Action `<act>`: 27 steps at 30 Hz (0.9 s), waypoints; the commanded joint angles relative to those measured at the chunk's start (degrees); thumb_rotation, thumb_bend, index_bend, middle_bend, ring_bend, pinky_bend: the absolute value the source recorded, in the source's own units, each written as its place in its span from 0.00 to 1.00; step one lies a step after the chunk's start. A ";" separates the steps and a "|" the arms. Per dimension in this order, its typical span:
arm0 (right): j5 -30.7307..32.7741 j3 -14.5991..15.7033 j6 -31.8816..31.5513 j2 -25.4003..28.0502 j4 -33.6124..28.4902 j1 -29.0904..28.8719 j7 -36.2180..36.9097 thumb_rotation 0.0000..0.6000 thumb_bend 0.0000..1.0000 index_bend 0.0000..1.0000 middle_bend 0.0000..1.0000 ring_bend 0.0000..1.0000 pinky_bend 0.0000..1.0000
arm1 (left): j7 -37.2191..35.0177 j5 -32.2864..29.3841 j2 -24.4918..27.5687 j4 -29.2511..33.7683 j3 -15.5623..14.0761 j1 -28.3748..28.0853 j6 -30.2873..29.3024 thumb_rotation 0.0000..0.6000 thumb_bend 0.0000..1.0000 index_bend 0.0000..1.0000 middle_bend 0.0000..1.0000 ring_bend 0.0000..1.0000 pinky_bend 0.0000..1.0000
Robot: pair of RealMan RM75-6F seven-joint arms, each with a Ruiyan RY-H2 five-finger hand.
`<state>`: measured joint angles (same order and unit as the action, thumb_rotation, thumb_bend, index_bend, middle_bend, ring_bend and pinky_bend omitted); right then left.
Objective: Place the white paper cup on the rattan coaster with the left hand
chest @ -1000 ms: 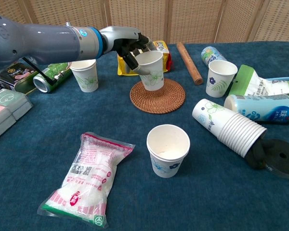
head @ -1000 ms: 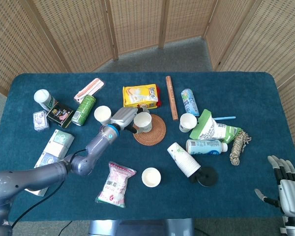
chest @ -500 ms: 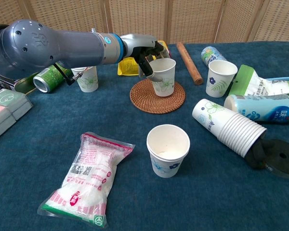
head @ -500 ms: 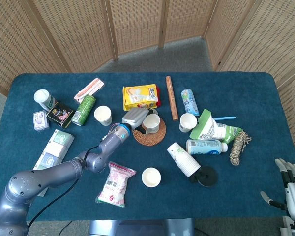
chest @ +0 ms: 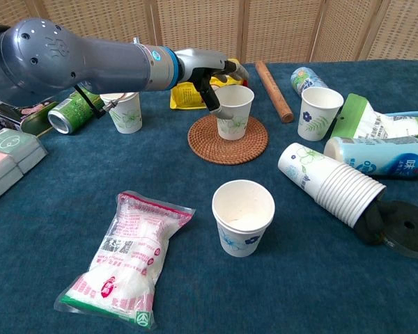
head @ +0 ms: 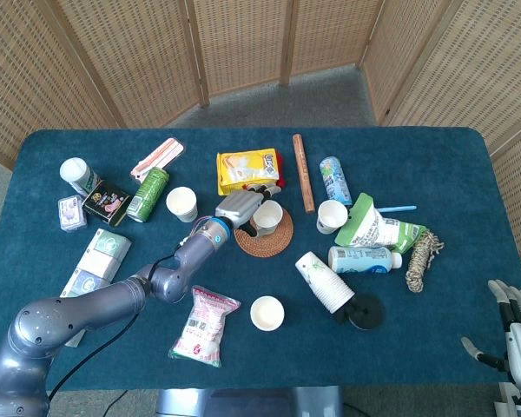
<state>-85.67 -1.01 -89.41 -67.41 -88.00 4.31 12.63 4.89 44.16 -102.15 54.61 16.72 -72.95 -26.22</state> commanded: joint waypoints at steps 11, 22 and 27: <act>-0.20 -0.48 0.74 0.43 -1.44 -0.64 -1.68 1.00 0.22 0.00 0.00 0.00 0.00 | -2.22 3.12 8.15 13.42 0.58 3.94 -4.97 0.92 0.37 0.00 0.00 0.00 0.00; 0.98 -1.99 2.64 1.08 -3.61 -2.47 -5.49 1.00 0.22 0.00 0.00 0.00 0.00 | -1.71 12.51 25.64 40.92 -2.00 18.22 -23.82 0.92 0.37 0.00 0.00 0.00 0.00; 0.53 -2.48 3.08 0.97 -4.81 -3.51 -7.90 1.00 0.22 0.00 0.00 0.00 0.00 | -2.55 16.41 34.77 52.35 -5.89 26.96 -31.44 0.92 0.37 0.00 0.00 0.00 0.00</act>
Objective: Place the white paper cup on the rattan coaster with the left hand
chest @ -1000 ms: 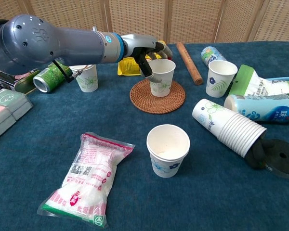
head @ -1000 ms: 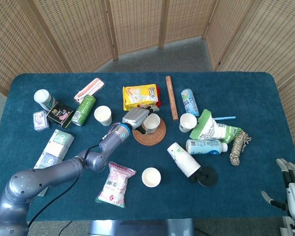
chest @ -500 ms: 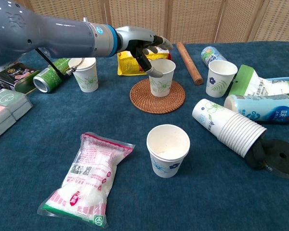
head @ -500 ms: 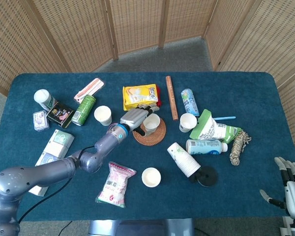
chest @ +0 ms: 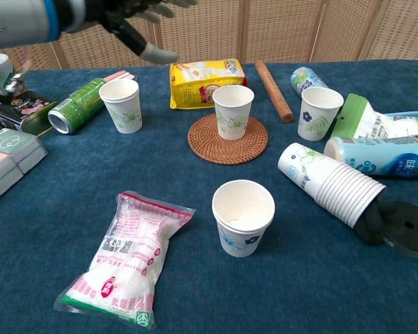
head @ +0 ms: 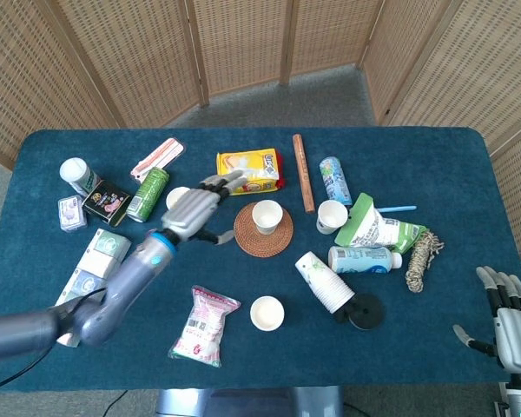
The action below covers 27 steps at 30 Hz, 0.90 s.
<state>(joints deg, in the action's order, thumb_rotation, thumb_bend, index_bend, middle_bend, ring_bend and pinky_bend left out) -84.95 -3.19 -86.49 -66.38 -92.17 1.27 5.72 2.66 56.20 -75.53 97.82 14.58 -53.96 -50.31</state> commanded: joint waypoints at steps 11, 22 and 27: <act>-1.54 -0.57 -0.15 0.23 -5.85 -1.74 -8.15 1.00 0.22 0.00 0.00 0.00 0.00 | -3.48 21.80 21.02 18.06 -18.69 31.34 -27.92 0.92 0.37 0.00 0.00 0.00 0.00; -2.30 1.06 -0.57 -0.76 -7.12 -1.04 -10.68 1.00 0.22 0.00 0.00 0.00 0.00 | -8.32 25.64 20.58 11.92 -24.40 45.17 -37.39 0.92 0.37 0.00 0.00 0.00 0.00; -3.02 1.14 -0.94 -0.73 -7.37 -1.11 -10.70 1.00 0.22 0.00 0.00 0.00 0.00 | -8.53 27.17 20.29 11.02 -23.55 46.68 -38.41 0.92 0.37 0.00 0.00 0.00 0.00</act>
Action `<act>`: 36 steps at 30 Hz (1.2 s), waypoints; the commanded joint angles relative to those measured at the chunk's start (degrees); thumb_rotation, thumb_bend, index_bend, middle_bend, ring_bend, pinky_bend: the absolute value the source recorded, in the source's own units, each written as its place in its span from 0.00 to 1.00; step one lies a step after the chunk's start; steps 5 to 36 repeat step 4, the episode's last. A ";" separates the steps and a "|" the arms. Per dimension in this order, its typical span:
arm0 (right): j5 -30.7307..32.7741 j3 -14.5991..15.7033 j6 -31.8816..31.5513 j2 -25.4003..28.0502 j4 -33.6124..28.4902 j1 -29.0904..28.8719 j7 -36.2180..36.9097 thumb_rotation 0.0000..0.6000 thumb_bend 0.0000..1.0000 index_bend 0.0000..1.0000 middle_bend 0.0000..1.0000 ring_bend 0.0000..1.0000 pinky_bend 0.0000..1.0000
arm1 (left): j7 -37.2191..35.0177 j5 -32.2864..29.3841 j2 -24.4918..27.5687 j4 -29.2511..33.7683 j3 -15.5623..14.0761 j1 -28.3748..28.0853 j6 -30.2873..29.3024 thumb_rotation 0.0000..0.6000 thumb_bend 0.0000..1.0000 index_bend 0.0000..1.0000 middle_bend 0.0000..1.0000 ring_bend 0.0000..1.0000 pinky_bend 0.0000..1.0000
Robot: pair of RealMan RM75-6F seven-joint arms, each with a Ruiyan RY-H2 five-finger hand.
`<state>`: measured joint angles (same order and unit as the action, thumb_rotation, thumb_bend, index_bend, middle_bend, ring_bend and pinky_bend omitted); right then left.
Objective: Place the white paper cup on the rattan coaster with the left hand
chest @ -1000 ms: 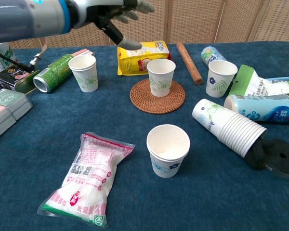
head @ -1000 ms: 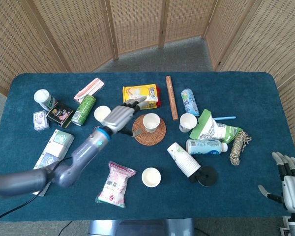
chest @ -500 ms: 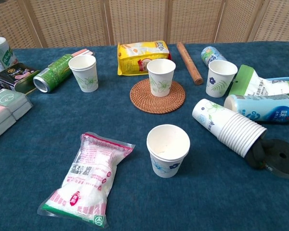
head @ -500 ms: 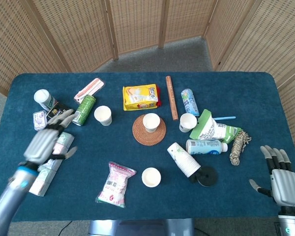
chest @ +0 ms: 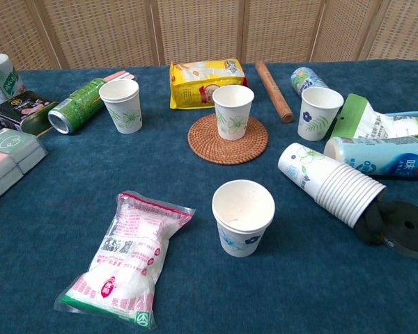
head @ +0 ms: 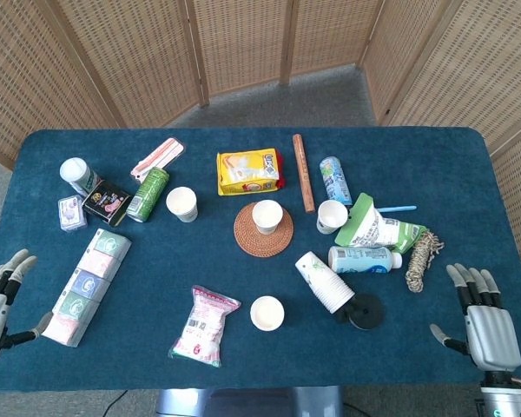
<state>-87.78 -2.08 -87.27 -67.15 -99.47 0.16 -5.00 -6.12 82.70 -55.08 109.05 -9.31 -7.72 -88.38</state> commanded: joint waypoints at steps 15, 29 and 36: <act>-0.55 0.34 -0.13 0.12 -0.06 0.02 -0.12 1.00 0.22 0.00 0.00 0.00 0.00 | 0.66 1.21 -0.50 -0.04 1.13 0.67 0.48 0.93 0.37 0.00 0.00 0.00 0.00; -0.55 0.34 -0.13 0.12 -0.06 0.02 -0.12 1.00 0.22 0.00 0.00 0.00 0.00 | 0.66 1.21 -0.50 -0.04 1.13 0.67 0.48 0.93 0.37 0.00 0.00 0.00 0.00; -0.55 0.34 -0.13 0.12 -0.06 0.02 -0.12 1.00 0.22 0.00 0.00 0.00 0.00 | 0.66 1.21 -0.50 -0.04 1.13 0.67 0.48 0.93 0.37 0.00 0.00 0.00 0.00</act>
